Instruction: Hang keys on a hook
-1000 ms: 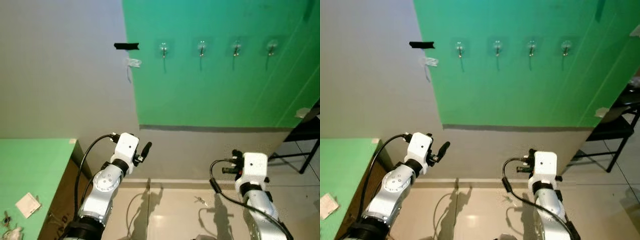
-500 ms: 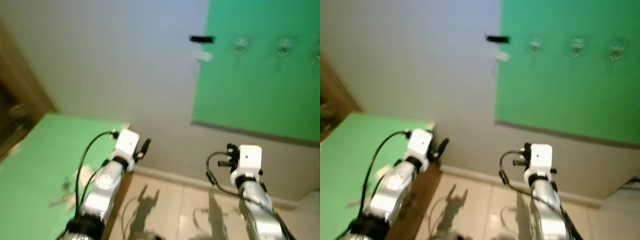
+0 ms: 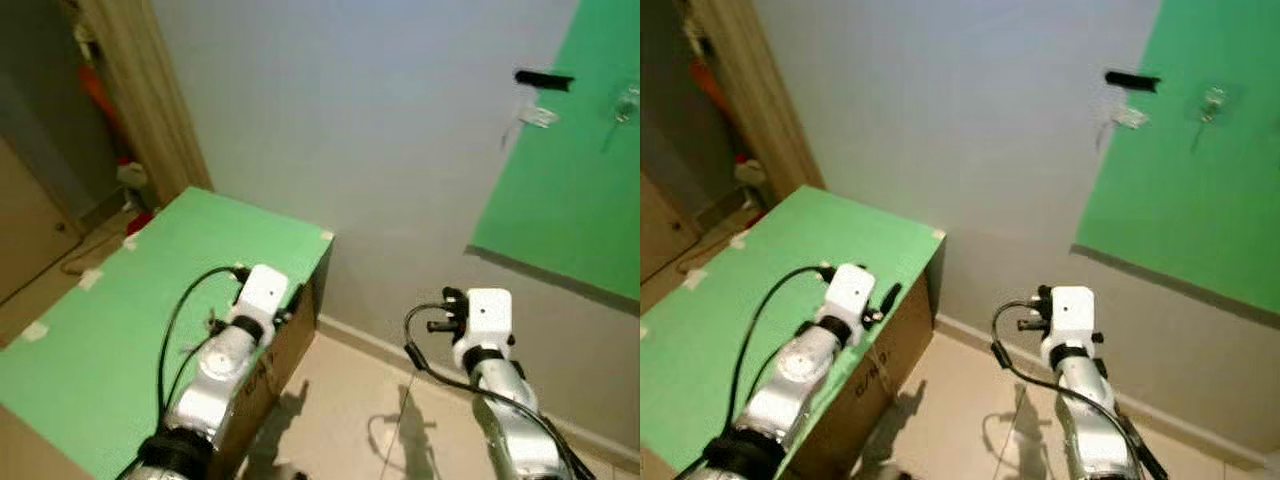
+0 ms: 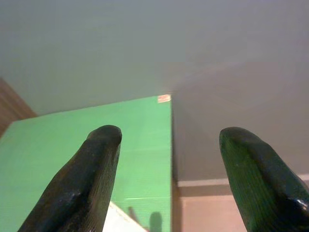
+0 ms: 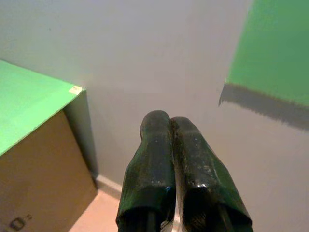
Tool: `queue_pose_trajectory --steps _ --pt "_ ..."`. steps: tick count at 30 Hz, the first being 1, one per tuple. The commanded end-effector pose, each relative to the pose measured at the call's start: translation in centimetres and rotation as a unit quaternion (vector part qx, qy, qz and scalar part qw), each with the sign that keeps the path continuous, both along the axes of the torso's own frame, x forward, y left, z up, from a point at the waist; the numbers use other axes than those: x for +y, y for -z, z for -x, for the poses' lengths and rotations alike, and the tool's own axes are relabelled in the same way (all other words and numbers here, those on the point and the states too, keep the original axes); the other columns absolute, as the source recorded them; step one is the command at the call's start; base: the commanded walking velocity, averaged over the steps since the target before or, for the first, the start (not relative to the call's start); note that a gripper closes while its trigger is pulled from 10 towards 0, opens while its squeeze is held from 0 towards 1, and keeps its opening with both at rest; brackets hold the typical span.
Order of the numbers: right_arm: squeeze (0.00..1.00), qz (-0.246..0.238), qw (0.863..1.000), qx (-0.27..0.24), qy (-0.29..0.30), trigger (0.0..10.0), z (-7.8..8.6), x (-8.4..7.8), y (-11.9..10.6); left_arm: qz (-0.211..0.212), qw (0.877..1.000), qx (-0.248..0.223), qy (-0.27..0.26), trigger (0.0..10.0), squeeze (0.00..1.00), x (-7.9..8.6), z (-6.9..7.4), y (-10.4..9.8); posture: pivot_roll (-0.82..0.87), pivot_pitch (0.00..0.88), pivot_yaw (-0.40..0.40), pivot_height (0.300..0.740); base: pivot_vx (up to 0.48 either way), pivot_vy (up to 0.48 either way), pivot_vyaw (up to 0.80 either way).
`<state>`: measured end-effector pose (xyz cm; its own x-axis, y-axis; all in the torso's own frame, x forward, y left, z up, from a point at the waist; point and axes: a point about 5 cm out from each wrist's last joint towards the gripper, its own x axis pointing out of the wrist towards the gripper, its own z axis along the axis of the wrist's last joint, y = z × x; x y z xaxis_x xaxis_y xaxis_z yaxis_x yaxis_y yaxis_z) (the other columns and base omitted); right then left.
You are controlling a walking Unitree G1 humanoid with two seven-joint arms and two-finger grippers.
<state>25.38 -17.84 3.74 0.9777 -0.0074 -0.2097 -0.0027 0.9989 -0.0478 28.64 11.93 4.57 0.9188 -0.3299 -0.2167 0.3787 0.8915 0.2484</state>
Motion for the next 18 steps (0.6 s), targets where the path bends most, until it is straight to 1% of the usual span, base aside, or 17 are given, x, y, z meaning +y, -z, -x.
queue_pose_trajectory --steps 1,7,9,10,11,15,17,18 --pt "0.0 0.004 1.0 -0.012 -0.017 10.0 -0.28 0.5 -0.49 -0.014 1.0 0.004 -0.008 10.0 0.0 0.55 0.3 0.36 -0.13 0.0 0.025 0.722 0.0 0.0 0.73" --pt "0.0 0.008 0.999 -0.008 -0.03 10.0 -0.21 0.53 -0.42 -0.017 1.0 0.002 -0.009 10.0 0.0 0.44 0.48 0.48 -0.12 0.0 0.017 0.722 0.0 0.0 0.73" --pt "0.02 0.005 0.999 -0.007 -0.033 10.0 -0.17 0.56 -0.39 -0.016 1.0 0.001 -0.009 10.0 0.0 0.39 0.5 0.46 -0.12 0.0 0.014 0.722 0.0 0.0 0.74" --pt "1.0 0.003 0.999 -0.007 -0.037 10.0 -0.19 0.63 -0.4 -0.016 1.0 0.0 -0.008 10.0 0.0 0.34 0.49 0.44 -0.12 0.0 0.014 0.722 0.0 0.0 0.74" --pt "1.0 -0.007 0.999 -0.007 -0.04 10.0 -0.23 0.74 -0.43 -0.014 1.0 0.0 -0.009 10.0 0.0 0.23 0.47 0.39 -0.12 0.0 0.014 0.722 0.0 0.0 0.73" --pt "1.0 -0.009 0.999 -0.008 -0.047 10.0 -0.39 1.01 -0.54 -0.009 1.0 -0.003 -0.009 10.0 0.0 0.01 0.45 0.24 -0.11 0.0 0.009 0.722 0.0 0.0 0.73" --pt "1.0 -0.001 0.999 -0.007 -0.047 10.0 -0.56 1.22 -0.5 -0.01 1.0 -0.005 -0.009 10.0 0.0 -0.01 0.45 0.19 -0.11 0.0 0.012 0.722 0.0 0.0 0.71" --pt "1.0 -0.001 0.999 0.0 -0.046 10.0 -0.75 1.42 -0.35 -0.011 1.0 -0.006 -0.011 10.0 0.0 0.01 0.47 0.18 -0.11 0.0 0.009 0.722 0.0 0.0 0.0"
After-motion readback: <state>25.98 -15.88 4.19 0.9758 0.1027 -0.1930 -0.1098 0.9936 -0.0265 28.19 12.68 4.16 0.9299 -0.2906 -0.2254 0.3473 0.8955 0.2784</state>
